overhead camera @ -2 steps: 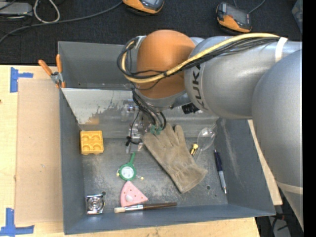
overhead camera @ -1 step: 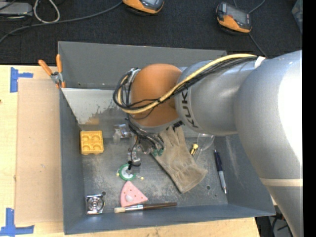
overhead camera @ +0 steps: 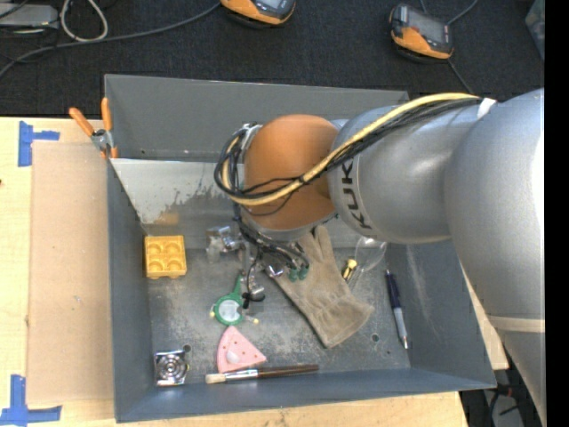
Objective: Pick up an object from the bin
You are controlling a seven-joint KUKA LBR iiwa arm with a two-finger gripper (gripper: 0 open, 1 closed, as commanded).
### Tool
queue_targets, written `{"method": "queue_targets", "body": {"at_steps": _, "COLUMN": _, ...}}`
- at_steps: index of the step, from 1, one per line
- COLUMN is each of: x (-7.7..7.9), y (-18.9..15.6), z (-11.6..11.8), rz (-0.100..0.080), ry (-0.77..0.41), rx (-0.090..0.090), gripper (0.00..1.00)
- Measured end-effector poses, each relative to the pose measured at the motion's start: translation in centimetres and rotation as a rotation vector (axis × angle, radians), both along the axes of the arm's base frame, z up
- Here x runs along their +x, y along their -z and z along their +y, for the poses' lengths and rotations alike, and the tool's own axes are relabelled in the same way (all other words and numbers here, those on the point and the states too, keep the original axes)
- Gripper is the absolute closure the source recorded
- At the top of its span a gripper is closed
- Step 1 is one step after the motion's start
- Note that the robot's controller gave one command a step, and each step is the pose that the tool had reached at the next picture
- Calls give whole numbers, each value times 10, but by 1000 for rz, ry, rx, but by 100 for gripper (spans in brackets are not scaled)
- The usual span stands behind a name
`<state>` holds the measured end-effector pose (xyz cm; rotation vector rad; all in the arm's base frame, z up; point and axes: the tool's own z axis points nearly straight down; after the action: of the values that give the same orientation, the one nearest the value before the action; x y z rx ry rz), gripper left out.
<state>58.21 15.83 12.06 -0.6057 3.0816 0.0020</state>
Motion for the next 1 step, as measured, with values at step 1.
{"method": "queue_targets", "body": {"at_steps": 1, "x": -9, "y": 22, "z": -9, "rz": 11, "ry": 42, "rx": -2, "gripper": 0}}
